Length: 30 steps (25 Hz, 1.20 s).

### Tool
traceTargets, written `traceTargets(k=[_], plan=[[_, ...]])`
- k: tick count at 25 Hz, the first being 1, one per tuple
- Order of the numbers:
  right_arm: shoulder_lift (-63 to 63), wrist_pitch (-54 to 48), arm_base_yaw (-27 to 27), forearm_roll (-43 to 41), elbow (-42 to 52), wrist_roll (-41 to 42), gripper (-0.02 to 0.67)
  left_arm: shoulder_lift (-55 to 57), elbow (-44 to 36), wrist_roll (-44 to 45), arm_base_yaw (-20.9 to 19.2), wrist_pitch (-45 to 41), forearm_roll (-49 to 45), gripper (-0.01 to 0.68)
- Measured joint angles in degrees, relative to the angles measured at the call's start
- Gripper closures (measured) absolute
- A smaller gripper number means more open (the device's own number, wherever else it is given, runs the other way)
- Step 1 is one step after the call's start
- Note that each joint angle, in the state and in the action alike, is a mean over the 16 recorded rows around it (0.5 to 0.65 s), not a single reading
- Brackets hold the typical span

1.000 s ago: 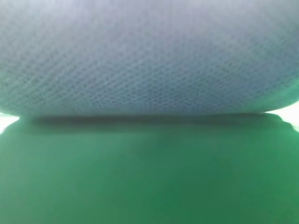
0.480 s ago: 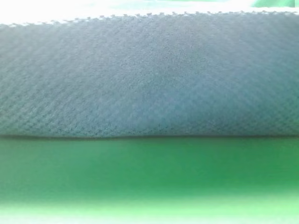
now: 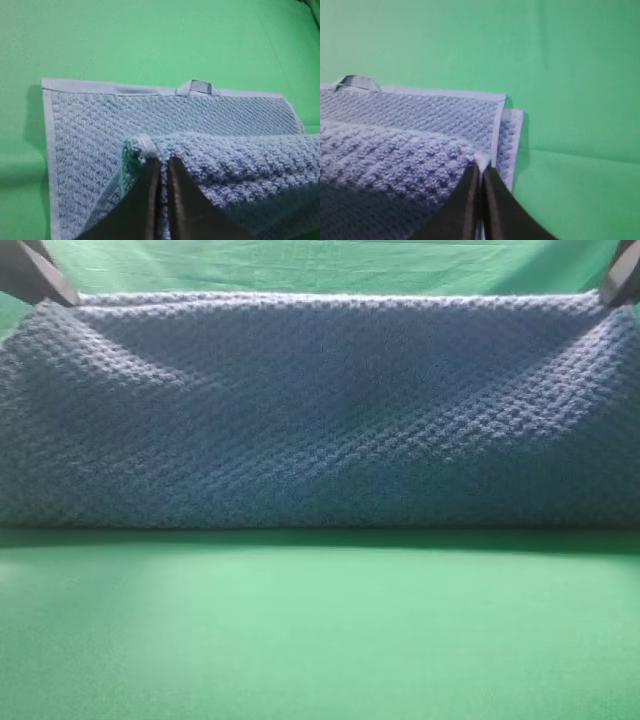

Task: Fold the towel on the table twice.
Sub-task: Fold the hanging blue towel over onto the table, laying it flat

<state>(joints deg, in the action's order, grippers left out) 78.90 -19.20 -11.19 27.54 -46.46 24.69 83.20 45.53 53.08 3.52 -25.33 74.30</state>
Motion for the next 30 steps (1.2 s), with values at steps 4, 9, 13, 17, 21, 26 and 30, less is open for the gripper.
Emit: traceTargets(k=[4,9,13,17,21,26,30], plan=[[5.86,3.02,-0.03,0.03,-3.14,0.96,0.649,6.22,4.22,1.08,0.05,0.87,0.48,0.673],[12.85,6.4,-0.06,0.07,-6.55,2.42,0.649,13.04,8.1,4.91,0.11,1.83,3.01,0.673],[17.33,8.87,-0.08,0.09,-8.5,3.36,0.649,17.32,10.43,11.21,0.16,2.22,7.58,0.669],[20.27,11.08,-0.09,0.1,-9.63,4.74,0.634,20.22,12.19,20.08,0.2,2.33,14.07,0.644],[21.83,12.82,-0.06,0.1,-10.19,5.91,0.561,21.84,13.43,28.71,0.2,2.16,20.48,0.547],[21.83,13.27,-0.03,0.09,-10.92,7.03,0.373,22.41,14.05,36.24,0.2,1.86,26.03,0.35],[20.02,10.84,-0.01,0.04,-12.5,7.73,0.216,21.43,14.12,38.82,0.2,1.53,27.84,0.231]])
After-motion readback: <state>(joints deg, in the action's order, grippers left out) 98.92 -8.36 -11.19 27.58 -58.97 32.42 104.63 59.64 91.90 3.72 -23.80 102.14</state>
